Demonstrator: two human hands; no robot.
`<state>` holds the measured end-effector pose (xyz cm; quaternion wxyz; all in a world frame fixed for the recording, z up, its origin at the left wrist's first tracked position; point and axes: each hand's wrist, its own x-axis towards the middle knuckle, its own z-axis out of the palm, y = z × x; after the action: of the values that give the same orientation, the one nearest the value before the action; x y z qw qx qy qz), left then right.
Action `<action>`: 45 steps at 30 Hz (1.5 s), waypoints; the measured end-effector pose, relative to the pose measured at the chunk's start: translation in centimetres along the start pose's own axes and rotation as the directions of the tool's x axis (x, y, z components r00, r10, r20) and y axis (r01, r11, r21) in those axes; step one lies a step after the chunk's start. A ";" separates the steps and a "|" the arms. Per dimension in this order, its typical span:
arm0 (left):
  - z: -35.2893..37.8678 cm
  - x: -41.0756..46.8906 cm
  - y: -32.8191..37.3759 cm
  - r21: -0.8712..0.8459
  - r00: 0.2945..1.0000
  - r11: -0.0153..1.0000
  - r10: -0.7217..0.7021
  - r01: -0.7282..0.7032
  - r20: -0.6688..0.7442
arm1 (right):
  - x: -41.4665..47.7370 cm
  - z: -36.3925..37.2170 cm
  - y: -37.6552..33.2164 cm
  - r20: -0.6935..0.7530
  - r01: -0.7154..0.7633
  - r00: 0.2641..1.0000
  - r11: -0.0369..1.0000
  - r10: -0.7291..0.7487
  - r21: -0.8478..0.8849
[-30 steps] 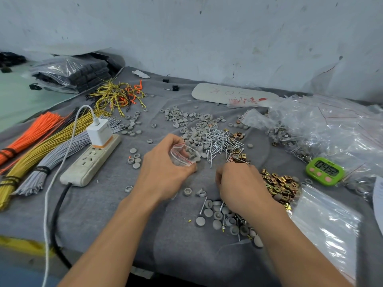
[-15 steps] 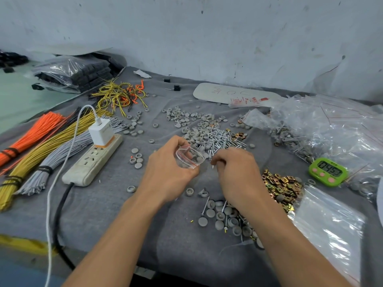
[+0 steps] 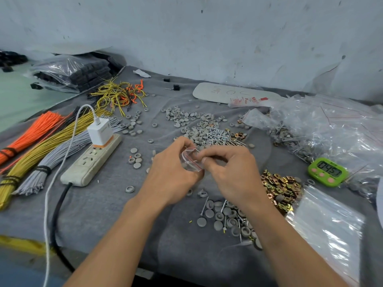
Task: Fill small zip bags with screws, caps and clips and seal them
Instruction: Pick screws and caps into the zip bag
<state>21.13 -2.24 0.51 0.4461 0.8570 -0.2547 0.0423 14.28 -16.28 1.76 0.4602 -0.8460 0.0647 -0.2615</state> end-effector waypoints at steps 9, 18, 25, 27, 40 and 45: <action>-0.2 0.2 -0.5 -0.002 1.000 1.000 -0.002 0.002 -0.010 | -0.5 -0.7 -0.3 0.127 0.025 0.991 0.998 -0.032 0.061; -0.5 0.2 -0.8 -0.028 0.997 0.998 -0.050 0.048 -0.065 | -0.1 -1.7 1.6 0.233 -0.067 0.914 0.690 0.332 -0.721; -0.5 0.1 -0.5 -0.019 0.997 0.998 -0.055 0.054 -0.051 | 0.6 -1.0 2.2 0.239 -0.097 0.886 0.663 0.397 -0.743; -0.5 0.0 -0.4 -0.018 0.997 0.998 -0.055 0.054 -0.052 | 0.5 -1.0 2.1 0.237 -0.065 0.902 0.657 0.360 -0.751; -0.4 0.2 -0.7 0.022 0.999 0.999 -0.034 0.035 -0.038 | 0.0 -0.6 1.5 0.119 -0.079 0.972 0.765 0.201 -0.639; 0.0 0.0 -0.3 0.053 0.999 0.998 -0.016 0.014 0.037 | -0.3 -1.2 0.0 -0.061 -0.106 0.993 0.986 0.099 -0.125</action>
<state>21.32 -2.13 0.24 0.4189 0.8710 -0.2551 0.0295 13.48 -17.05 2.18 0.4159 -0.8618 0.1374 -0.2557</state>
